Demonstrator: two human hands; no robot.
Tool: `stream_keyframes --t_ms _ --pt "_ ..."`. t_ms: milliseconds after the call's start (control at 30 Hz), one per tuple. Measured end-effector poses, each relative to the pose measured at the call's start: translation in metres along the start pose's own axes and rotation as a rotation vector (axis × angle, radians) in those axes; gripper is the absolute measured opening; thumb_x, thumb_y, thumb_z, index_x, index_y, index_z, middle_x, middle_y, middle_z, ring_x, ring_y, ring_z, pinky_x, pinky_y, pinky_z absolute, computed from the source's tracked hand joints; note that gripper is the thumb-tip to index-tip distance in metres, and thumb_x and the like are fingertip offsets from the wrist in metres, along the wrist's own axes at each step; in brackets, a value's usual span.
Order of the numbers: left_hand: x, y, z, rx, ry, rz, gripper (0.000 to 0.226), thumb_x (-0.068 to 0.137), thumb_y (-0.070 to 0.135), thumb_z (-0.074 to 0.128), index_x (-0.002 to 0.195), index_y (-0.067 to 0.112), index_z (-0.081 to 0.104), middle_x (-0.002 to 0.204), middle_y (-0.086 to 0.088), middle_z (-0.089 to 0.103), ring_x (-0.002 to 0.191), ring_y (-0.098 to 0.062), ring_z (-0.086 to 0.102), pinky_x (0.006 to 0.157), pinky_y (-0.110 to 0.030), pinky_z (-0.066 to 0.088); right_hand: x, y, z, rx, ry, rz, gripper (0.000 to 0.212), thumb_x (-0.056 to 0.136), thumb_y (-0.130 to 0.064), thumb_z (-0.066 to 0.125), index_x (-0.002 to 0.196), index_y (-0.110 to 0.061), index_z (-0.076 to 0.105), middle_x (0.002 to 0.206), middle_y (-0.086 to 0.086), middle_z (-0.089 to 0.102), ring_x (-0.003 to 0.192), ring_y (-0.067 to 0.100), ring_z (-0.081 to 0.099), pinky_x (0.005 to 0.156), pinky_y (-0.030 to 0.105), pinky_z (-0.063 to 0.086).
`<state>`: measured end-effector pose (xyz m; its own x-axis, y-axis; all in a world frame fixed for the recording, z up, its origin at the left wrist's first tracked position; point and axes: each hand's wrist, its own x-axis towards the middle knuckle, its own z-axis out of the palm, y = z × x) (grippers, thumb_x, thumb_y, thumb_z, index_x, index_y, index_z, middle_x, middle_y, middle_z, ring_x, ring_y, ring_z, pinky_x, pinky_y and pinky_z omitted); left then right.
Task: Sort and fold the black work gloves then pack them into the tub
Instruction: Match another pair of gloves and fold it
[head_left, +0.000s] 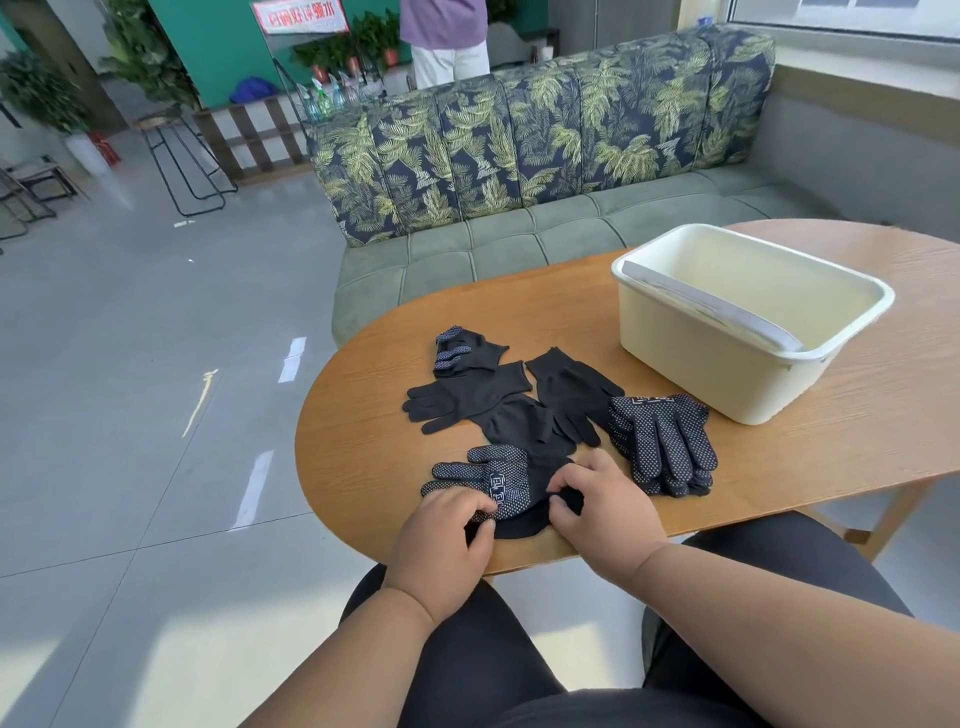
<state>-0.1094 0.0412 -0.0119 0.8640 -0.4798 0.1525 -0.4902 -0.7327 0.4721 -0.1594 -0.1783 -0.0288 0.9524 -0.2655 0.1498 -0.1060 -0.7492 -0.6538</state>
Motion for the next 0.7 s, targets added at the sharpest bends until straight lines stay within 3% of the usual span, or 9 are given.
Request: stream_keyframes --t_ms 133,367,500,700 --pt "-0.002 -0.009 0.001 0.033 0.036 -0.009 0.027 0.088 0.022 0.066 0.113 0.032 0.069 0.116 0.021 0.061 0.113 -0.002 0.049 0.097 -0.019 0.044 -0.005 0.004 -0.006 0.058 -0.019 -0.034 0.007 0.083 -0.032 0.071 0.086 -0.034 0.066 0.116 -0.011 0.049 0.097 0.011 0.058 0.077 0.029 0.054" --pt "0.000 -0.018 0.000 0.046 0.033 -0.086 0.040 0.085 0.011 0.062 0.120 0.031 0.071 0.125 0.017 0.061 0.120 -0.007 0.048 0.104 -0.021 0.039 -0.011 0.005 -0.012 0.045 -0.082 -0.085 0.018 0.078 -0.031 0.072 0.071 -0.033 0.055 0.147 -0.007 0.044 0.126 0.011 0.055 0.091 0.030 0.054" --pt "0.001 -0.013 -0.003 0.034 0.011 -0.131 0.045 0.088 0.017 0.059 0.131 0.031 0.065 0.132 0.015 0.057 0.126 -0.009 0.046 0.111 -0.024 0.039 -0.010 0.005 -0.015 0.016 -0.120 -0.128 0.020 0.075 -0.036 0.068 0.067 -0.029 0.051 0.140 -0.010 0.049 0.109 0.010 0.063 0.088 0.027 0.051" --pt "0.001 -0.010 -0.015 -0.065 -0.013 -0.195 0.052 0.086 0.013 0.058 0.135 0.032 0.060 0.135 0.018 0.050 0.131 -0.007 0.043 0.118 -0.028 0.034 -0.012 0.004 -0.016 0.001 -0.148 -0.141 0.030 0.076 -0.050 0.067 0.065 -0.027 0.050 0.128 -0.014 0.052 0.103 0.006 0.061 0.083 0.024 0.046"
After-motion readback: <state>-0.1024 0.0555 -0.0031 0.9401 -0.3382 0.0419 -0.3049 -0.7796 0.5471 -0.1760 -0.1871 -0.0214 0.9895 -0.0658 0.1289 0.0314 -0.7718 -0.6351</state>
